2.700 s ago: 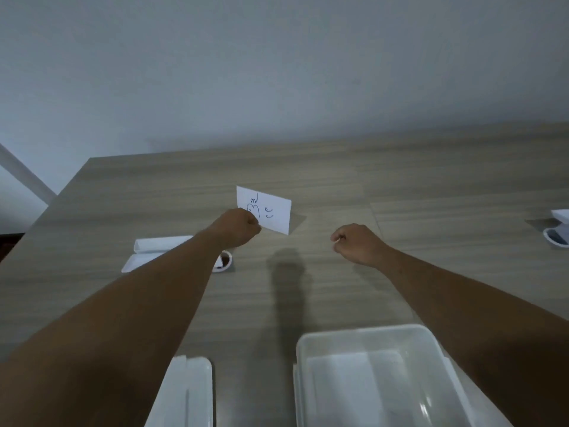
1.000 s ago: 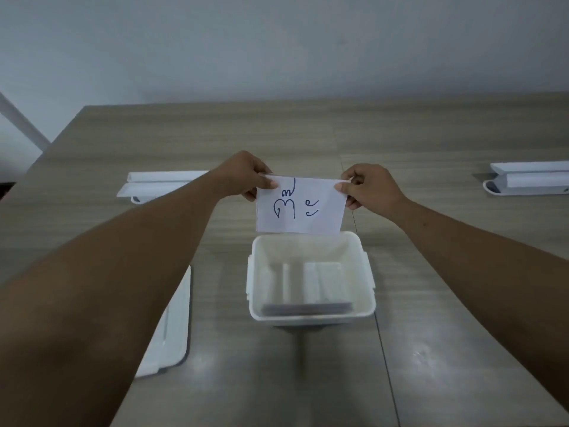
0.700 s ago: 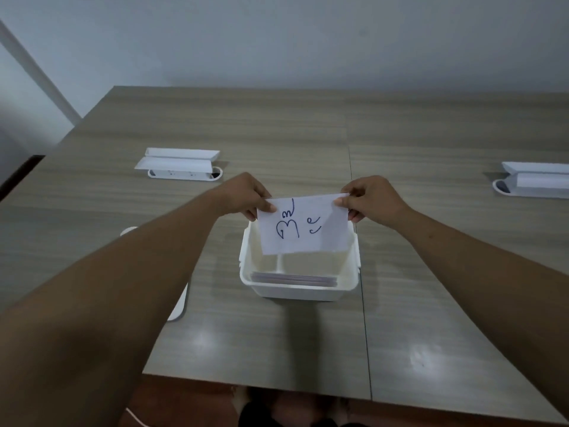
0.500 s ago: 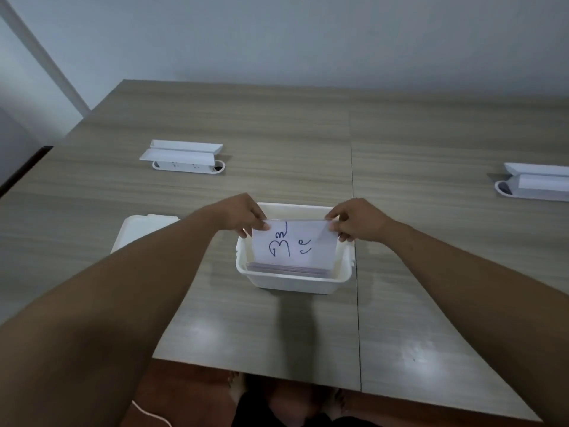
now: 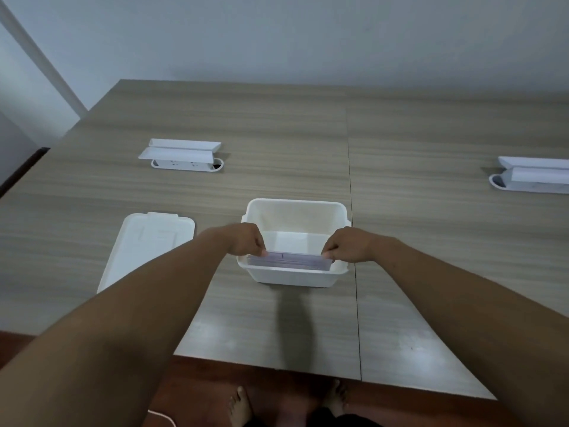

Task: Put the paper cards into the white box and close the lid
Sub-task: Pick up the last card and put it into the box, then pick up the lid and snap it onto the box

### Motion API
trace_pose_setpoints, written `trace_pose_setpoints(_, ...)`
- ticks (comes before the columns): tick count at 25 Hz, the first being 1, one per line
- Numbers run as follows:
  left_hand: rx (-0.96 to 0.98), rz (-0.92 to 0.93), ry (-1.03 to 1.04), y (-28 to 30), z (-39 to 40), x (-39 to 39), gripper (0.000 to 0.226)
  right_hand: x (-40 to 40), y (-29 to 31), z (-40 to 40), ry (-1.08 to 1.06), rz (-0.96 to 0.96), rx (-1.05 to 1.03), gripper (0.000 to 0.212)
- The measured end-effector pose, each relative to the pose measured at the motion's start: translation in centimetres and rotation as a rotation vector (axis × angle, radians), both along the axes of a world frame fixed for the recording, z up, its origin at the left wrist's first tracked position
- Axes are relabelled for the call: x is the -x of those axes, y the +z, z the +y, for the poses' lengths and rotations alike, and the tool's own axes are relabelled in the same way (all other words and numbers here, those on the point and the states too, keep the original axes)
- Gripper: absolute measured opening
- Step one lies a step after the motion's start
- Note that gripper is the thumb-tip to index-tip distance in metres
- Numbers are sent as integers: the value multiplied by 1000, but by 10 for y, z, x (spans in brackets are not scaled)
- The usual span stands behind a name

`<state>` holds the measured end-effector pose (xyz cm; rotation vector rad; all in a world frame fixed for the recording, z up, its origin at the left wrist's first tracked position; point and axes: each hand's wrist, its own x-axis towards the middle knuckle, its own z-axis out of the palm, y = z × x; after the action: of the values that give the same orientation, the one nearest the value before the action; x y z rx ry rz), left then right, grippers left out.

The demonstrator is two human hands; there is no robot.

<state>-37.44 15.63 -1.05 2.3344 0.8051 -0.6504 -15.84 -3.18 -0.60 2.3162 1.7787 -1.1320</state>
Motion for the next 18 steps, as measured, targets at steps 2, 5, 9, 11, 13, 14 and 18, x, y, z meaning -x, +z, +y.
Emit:
trace_pose_setpoints(2,-20,-101,53,-3,1,9,26,3,-6,-5,-146,44,-169,25)
trace_pose_setpoints(5,-136,-405,281,-4,2,24,34,-1,-15,-15,-578,-2,-548,28)
trace_pose_setpoints(9,-70,-397,493,-13,3,32,46,6,-20,-30,-920,173,-259,39)
trace_pose_setpoints(11,106,-389,644,-19,5,30,45,20,-19,-30,-1028,391,-132,40)
trace_pose_setpoints(13,117,-396,690,-22,10,25,43,24,-23,-26,-1087,409,-155,42)
trace_pose_setpoints(14,108,-405,693,-22,12,22,42,24,-24,-23,-1102,392,-174,42)
trace_pose_setpoints(18,120,-397,687,-21,19,8,41,17,-22,-18,-1114,376,-188,45)
